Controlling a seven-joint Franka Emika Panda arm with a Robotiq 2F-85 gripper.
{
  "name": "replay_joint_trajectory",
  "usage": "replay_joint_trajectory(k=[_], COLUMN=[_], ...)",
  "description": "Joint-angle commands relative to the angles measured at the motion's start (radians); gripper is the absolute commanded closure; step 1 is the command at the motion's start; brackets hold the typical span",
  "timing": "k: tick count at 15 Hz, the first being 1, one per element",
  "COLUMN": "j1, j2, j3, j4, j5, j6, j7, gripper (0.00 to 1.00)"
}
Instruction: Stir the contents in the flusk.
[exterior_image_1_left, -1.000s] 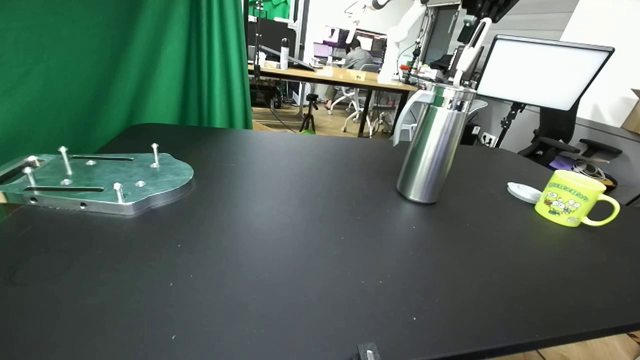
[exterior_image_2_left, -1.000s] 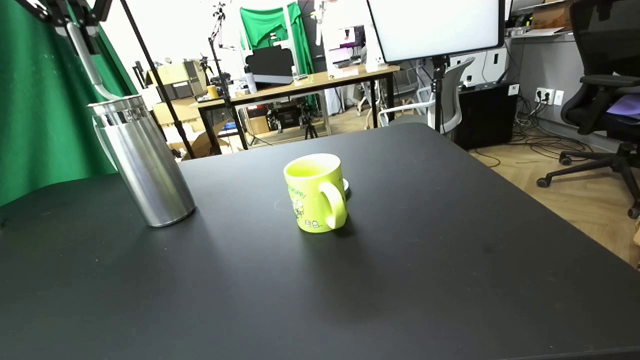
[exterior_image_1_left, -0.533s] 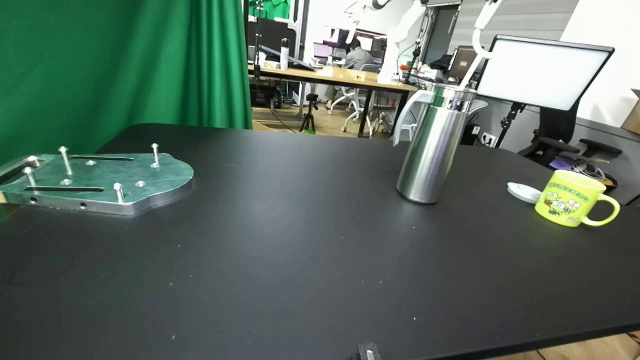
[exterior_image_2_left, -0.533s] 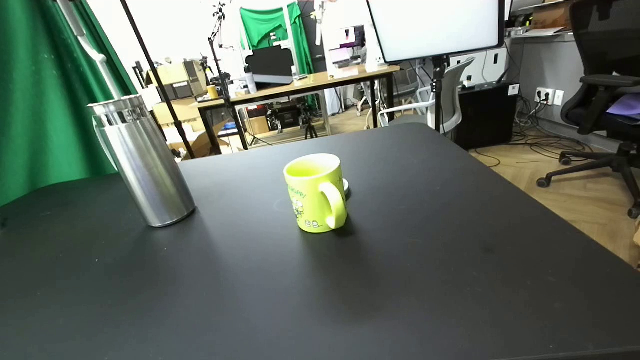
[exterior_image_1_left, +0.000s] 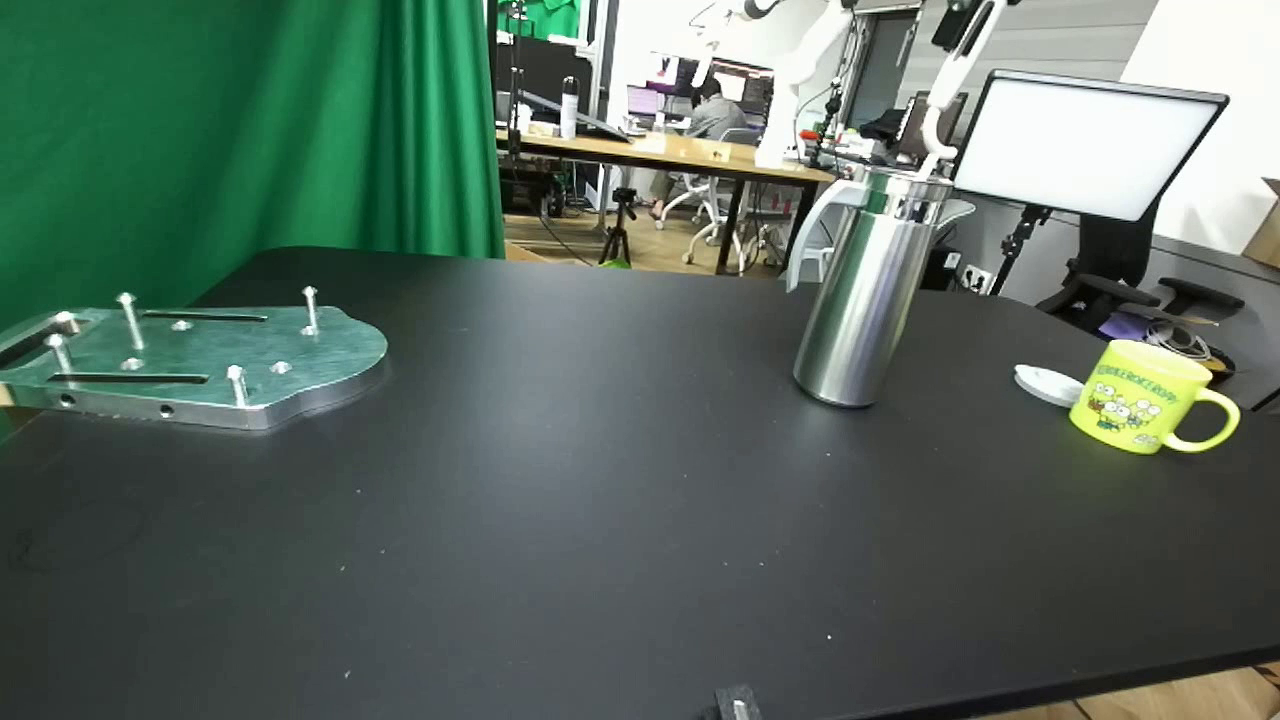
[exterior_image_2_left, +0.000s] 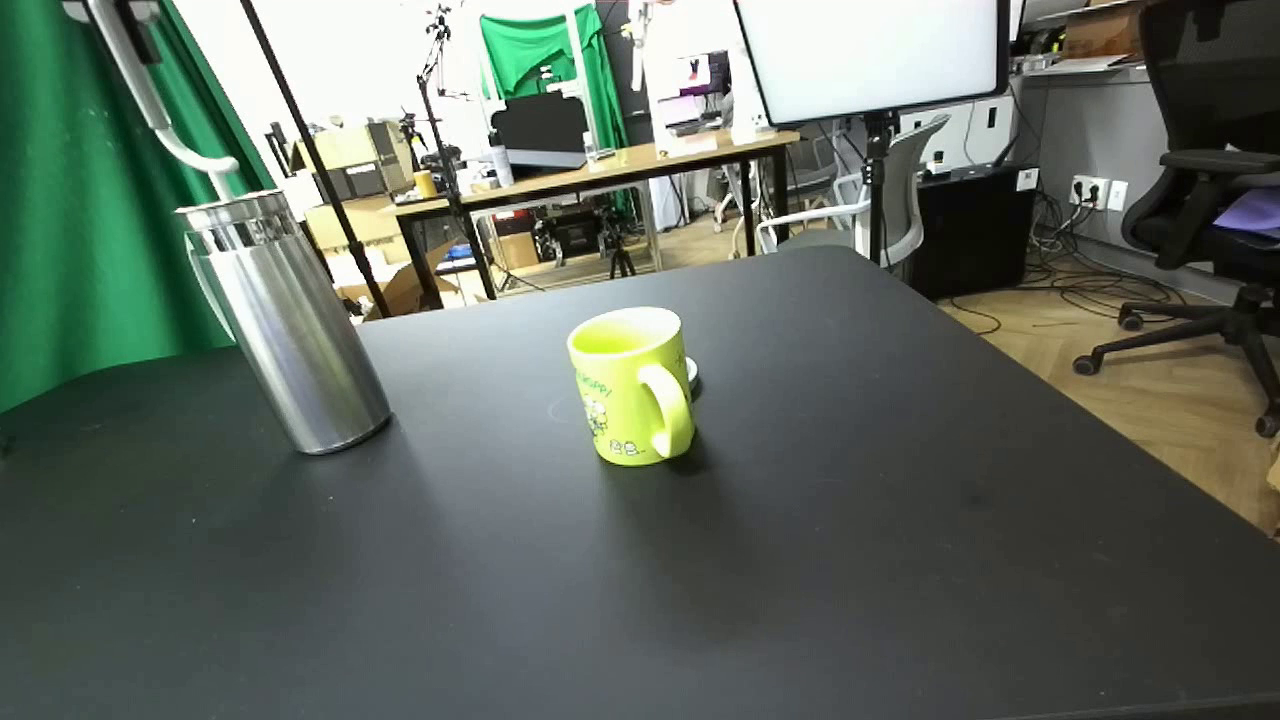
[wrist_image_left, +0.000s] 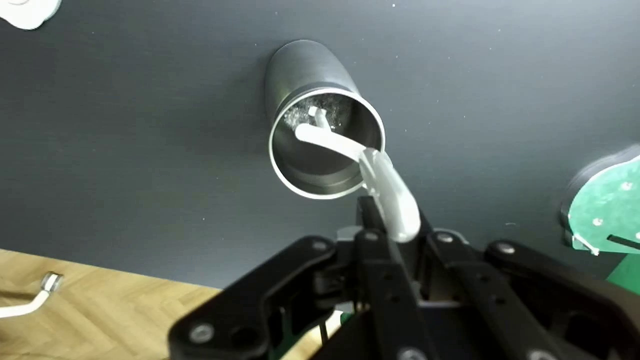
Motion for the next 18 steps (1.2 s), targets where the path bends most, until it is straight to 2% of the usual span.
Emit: replay_joint_trajectory(k=[1,8,9,11,18], j1=[0.015,0.013,0.012,0.01,-0.011], j2=[0.05,0.123,0.122,0.119,0.053], j3=[0.008,0.033,0.034,0.032,0.015], j4=[-0.017,-0.02,-0.016,-0.014,-0.008], j5=[0.006,0.007,0.004,0.003,0.001], j6=[0.022,0.041,0.035,0.025,0.004], j7=[0.008,0.006,0.009,0.009,0.005], gripper=[0.96,0.96,0.61,0.54,0.06])
